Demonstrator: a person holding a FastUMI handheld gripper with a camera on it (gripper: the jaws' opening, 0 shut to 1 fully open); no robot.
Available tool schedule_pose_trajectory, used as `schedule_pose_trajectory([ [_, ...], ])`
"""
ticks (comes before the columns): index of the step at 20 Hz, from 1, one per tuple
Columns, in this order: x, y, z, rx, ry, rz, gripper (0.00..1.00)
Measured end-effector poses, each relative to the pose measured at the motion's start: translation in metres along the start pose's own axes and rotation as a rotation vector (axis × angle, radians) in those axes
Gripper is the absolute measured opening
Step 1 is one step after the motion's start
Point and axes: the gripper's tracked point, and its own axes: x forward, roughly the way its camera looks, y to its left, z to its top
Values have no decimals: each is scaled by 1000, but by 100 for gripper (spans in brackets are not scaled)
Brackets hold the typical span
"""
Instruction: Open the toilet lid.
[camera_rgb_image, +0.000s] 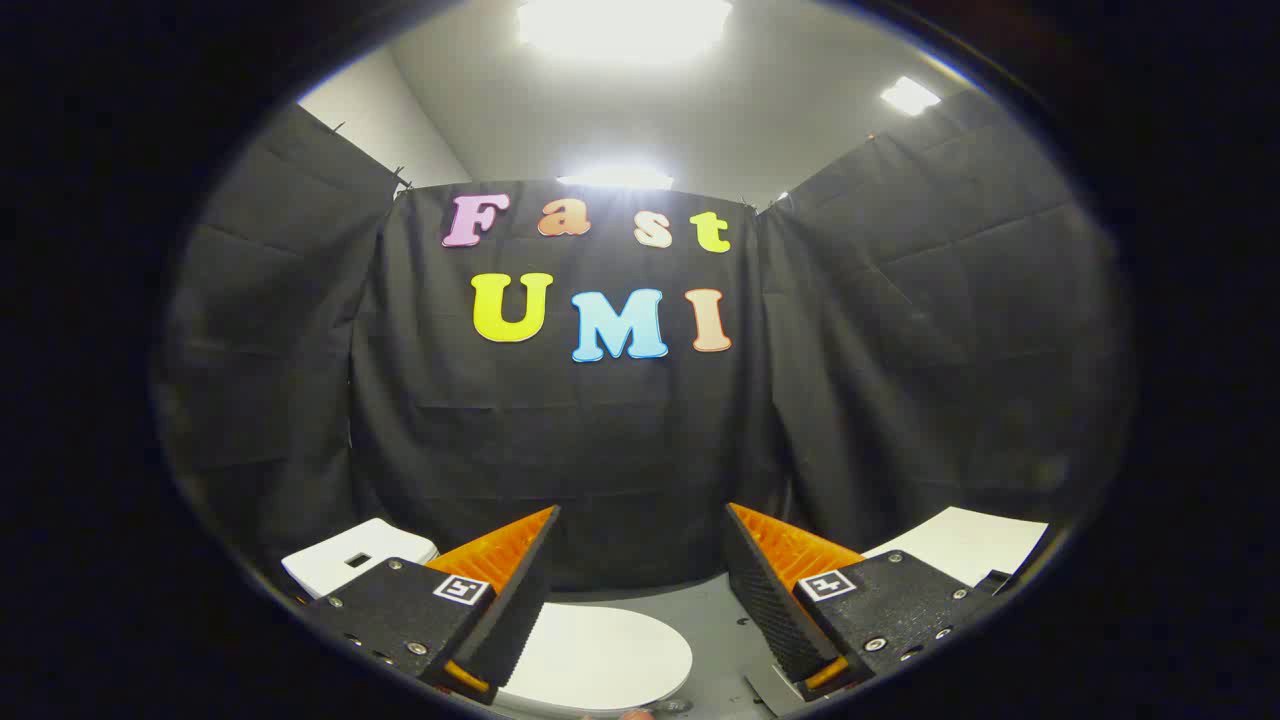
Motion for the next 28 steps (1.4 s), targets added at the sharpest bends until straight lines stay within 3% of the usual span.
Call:
schedule_pose_trajectory([
  [7, -3, -13, 9, -5, -45, -21, 96],
  [22, -1, -30, -3, 31, -14, -48, 96],
  [26, 4, -27, -17, 149, 15, -37, 96],
  [28, 10, -12, -25, 249, 18, 32, 96],
])
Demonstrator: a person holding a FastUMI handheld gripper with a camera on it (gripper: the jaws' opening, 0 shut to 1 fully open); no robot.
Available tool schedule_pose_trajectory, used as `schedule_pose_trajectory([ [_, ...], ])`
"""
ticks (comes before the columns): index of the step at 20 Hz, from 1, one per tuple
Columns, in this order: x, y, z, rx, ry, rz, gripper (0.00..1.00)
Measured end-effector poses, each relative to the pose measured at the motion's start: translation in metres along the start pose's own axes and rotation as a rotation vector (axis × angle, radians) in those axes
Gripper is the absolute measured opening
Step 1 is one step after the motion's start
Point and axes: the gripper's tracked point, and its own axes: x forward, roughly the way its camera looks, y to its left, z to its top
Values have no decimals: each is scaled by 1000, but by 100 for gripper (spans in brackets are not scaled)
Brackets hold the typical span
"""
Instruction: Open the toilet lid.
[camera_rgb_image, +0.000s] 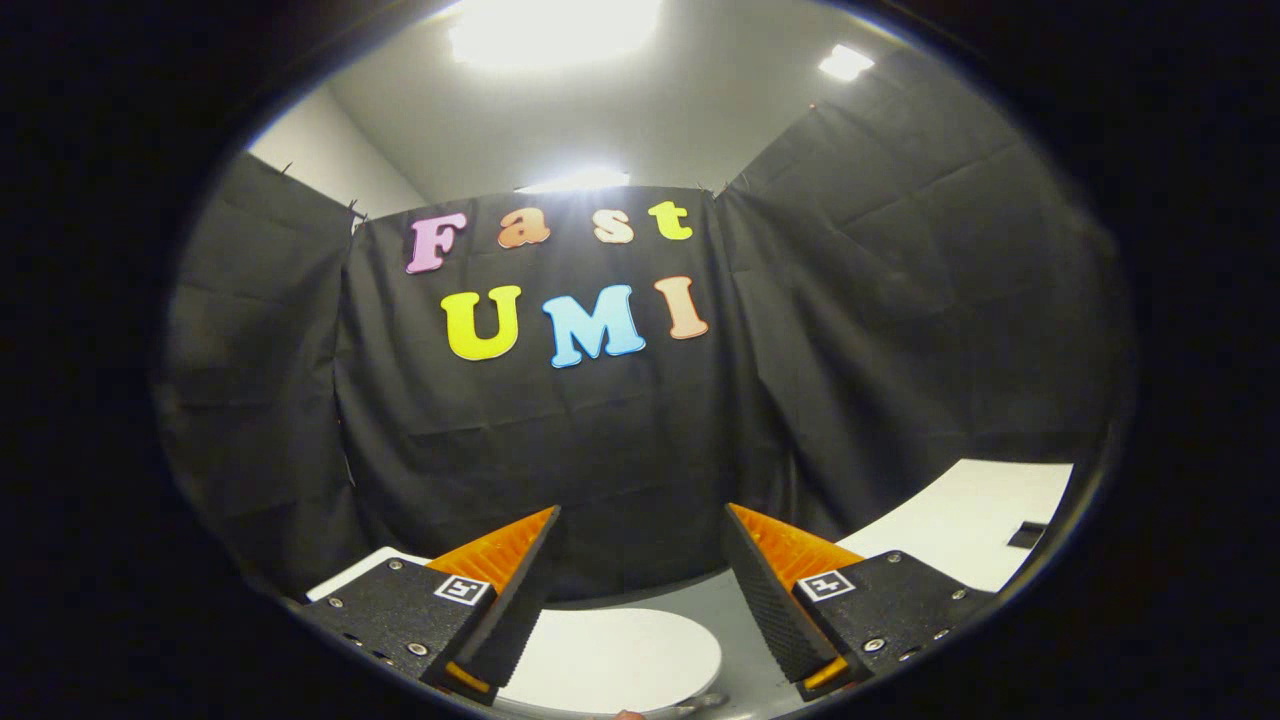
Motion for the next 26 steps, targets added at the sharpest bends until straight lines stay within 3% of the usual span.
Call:
schedule_pose_trajectory([
  [8, 25, -28, -91, 190, 182, -2, 96],
  [17, 18, -83, -242, 257, 456, -130, 96],
  [26, 2, -111, -305, 466, 551, -223, 95],
])
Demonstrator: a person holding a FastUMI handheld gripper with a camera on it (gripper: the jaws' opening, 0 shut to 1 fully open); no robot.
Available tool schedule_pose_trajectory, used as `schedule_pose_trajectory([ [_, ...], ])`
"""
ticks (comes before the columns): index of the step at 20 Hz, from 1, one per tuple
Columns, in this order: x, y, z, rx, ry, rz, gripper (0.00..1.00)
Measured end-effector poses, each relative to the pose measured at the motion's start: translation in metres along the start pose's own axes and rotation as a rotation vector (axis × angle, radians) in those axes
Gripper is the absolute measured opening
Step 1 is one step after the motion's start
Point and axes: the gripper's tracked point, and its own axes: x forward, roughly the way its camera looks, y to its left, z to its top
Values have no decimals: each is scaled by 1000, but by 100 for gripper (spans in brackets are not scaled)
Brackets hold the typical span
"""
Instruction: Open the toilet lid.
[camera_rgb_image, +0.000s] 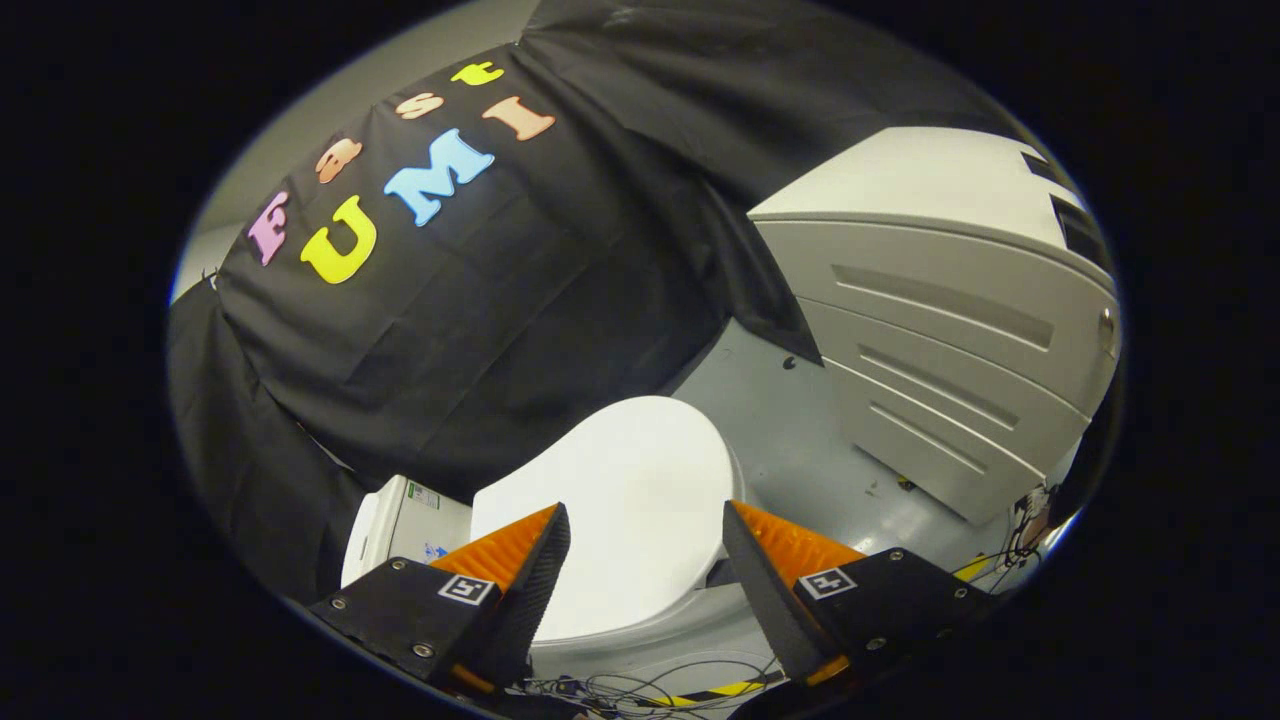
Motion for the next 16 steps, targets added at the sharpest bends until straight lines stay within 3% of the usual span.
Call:
schedule_pose_trajectory([
  [5, 9, -38, -16, 103, 35, -83, 94],
  [10, 22, -70, -47, 205, 85, -99, 94],
  [14, 37, -93, -71, 323, 130, -117, 86],
  [16, 43, -90, -83, 392, 146, -73, 80],
])
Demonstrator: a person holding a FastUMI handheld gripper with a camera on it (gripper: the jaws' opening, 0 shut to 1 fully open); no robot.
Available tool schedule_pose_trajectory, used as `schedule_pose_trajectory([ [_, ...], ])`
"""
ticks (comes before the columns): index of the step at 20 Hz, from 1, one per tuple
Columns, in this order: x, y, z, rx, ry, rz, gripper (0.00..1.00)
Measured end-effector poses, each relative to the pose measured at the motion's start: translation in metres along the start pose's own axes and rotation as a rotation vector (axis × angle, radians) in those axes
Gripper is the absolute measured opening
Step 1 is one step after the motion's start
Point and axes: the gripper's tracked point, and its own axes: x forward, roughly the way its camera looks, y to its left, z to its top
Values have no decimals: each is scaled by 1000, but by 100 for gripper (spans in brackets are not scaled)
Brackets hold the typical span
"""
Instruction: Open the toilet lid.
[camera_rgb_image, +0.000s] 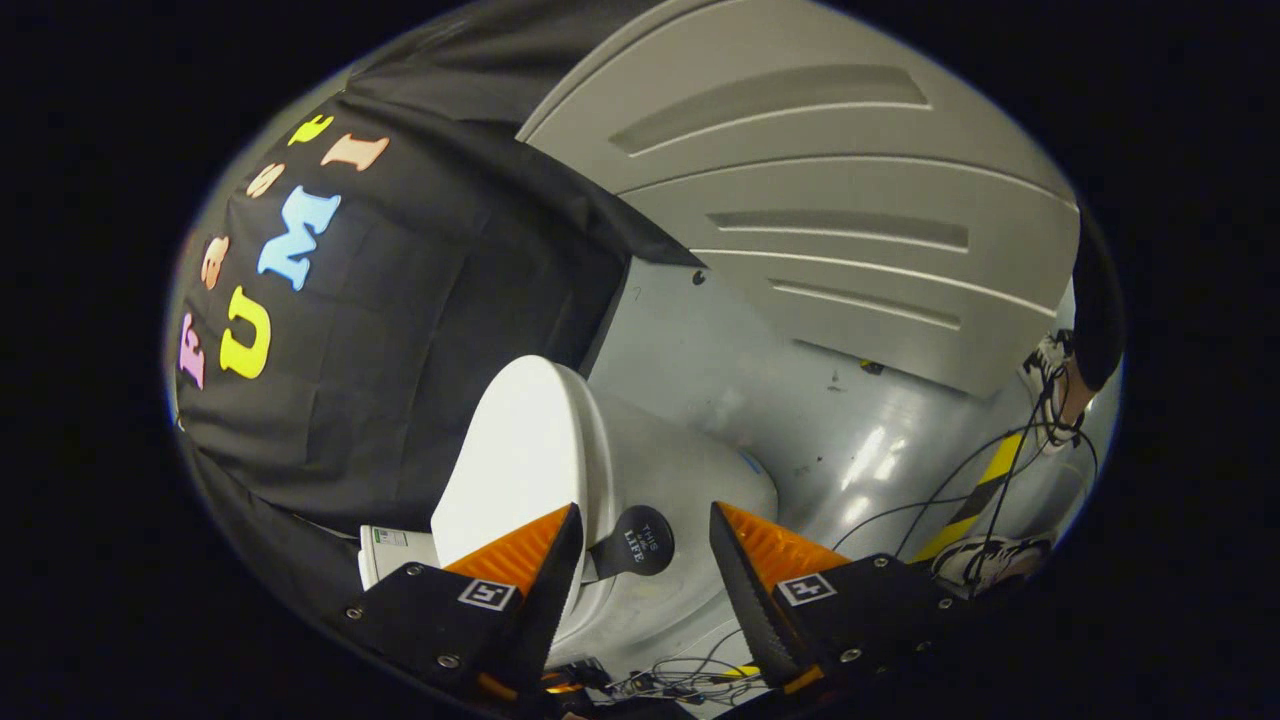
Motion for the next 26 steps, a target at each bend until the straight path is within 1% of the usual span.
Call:
schedule_pose_trajectory([
  [1, 5, 1, -3, 26, 9, 18, 75],
  [3, 15, -4, -7, 61, 17, 23, 69],
  [5, 19, 6, -4, 111, 1, 86, 66],
  [6, 22, 8, -5, 123, 5, 103, 64],
  [7, 23, 7, -7, 133, 14, 111, 59],
  [10, 24, 11, 3, 166, -16, 168, 51],
  [11, 26, 9, 2, 173, -8, 167, 47],
  [12, 29, 10, -1, 178, 4, 176, 46],
  [14, 32, 8, -5, 195, 19, 179, 39],
  [16, 32, 7, -4, 248, 15, 197, 32],
  [17, 32, 7, -6, 278, 11, 209, 27],
  [21, 36, 7, -14, 349, 7, 246, 23],
  [26, 37, 9, -15, 350, -23, 253, 16],
])
